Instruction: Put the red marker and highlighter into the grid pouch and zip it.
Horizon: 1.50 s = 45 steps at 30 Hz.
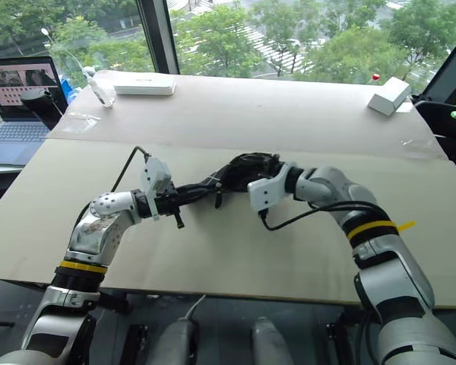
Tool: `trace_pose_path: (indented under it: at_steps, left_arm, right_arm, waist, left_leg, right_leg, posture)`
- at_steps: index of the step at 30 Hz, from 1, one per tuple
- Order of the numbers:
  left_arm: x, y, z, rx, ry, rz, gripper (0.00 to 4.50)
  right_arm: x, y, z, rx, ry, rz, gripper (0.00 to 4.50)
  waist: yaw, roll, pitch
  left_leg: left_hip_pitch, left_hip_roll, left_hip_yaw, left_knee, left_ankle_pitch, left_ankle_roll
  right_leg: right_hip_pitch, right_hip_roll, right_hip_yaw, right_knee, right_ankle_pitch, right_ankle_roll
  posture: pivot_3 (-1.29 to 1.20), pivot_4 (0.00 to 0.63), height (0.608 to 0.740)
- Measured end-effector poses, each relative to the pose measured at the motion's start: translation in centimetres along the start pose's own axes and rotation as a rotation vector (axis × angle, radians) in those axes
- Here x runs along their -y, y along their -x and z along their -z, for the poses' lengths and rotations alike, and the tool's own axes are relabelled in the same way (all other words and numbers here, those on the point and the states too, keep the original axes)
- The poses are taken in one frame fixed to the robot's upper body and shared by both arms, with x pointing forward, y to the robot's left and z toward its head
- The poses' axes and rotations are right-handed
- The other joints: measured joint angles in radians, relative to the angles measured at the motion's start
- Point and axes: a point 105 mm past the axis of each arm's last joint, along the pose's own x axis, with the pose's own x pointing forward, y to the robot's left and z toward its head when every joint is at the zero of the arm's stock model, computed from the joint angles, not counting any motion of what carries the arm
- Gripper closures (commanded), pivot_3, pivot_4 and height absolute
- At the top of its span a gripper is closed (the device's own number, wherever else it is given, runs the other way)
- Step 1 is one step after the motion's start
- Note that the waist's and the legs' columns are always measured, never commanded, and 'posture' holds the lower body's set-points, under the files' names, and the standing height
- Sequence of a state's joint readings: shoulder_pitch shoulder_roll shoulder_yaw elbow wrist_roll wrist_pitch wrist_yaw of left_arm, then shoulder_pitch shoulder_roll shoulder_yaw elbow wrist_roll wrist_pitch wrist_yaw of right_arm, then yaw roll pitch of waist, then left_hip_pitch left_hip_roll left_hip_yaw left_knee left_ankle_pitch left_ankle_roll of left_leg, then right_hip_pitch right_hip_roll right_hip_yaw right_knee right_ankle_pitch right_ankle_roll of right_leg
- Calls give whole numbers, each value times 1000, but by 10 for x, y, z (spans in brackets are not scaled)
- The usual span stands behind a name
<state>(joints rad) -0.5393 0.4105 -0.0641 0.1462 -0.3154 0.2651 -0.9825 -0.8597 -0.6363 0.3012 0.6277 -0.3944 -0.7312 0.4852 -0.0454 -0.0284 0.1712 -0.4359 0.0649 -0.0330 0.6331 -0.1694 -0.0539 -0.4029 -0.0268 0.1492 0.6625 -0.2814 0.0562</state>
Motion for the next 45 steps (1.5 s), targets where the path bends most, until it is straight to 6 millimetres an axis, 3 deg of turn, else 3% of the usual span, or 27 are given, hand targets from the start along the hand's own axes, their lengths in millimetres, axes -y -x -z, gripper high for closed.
trace_pose_path:
  at_steps: [3,7,10,13,15,19,25,32,42,45]
  left_arm:
    - [0,0,0,1,1,2,4500]
    - [-2,1,0,-2,2,-2,4500]
    - [-2,1,2,-6,8,1,4500]
    - [-2,0,3,-6,12,5,4500]
    - [-1,-1,3,-4,14,9,4500]
    - [3,-10,-1,10,7,43,4500]
    - [10,-15,-1,10,-19,86,4500]
    - [15,-18,2,-4,-29,110,4500]
    - [15,-17,4,-9,-23,109,4500]
    - [16,-16,6,-12,-18,107,4500]
  right_arm:
    - [9,24,5,-13,-346,85,1151]
    - [-9,61,-19,65,-942,-29,1151]
    - [-27,82,-47,78,-1134,-206,1151]
    - [-56,83,-66,54,-1246,-327,1151]
    - [-70,72,-70,33,-1265,-333,1151]
    - [-108,26,-62,-120,-1289,-246,1151]
    - [-92,-4,-39,-224,-1237,-88,1151]
    - [-101,-14,-46,-223,-1287,-132,1151]
    - [-92,-17,-56,-166,-1327,-159,1151]
    - [-83,-21,-56,-151,-1326,-141,1939]
  waist:
    - [2,0,0]
    - [4,0,0]
    - [3,0,0]
    - [-4,0,0]
    - [-7,0,0]
    - [-5,0,0]
    - [6,0,0]
    - [3,0,0]
    - [2,0,0]
    - [1,0,0]
  left_leg:
    - [0,0,-1,0,0,0]
    - [0,0,-2,1,0,0]
    - [3,0,-2,2,0,0]
    - [5,0,-2,1,0,0]
    - [6,0,-2,1,0,0]
    - [3,0,-1,2,0,0]
    - [-1,0,-2,3,0,0]
    - [-1,0,-2,3,0,0]
    - [-1,0,-2,3,0,0]
    - [-1,0,-2,3,0,0]
  right_leg:
    - [2,0,-1,0,0,0]
    - [2,0,-1,1,0,0]
    - [4,1,-1,0,0,0]
    - [6,1,-1,0,-1,2]
    - [6,2,-1,0,-2,2]
    - [2,2,0,1,-1,1]
    - [0,2,-1,1,-1,1]
    - [0,2,-1,2,-1,1]
    - [0,2,-1,1,-1,1]
    - [0,2,-1,2,-1,1]
  posture:
    - [0,150,740]
    - [0,150,740]
    - [0,150,740]
    - [0,150,740]
    - [0,150,740]
    - [0,150,740]
    - [0,150,740]
    - [0,150,740]
    - [0,150,740]
    - [0,150,740]
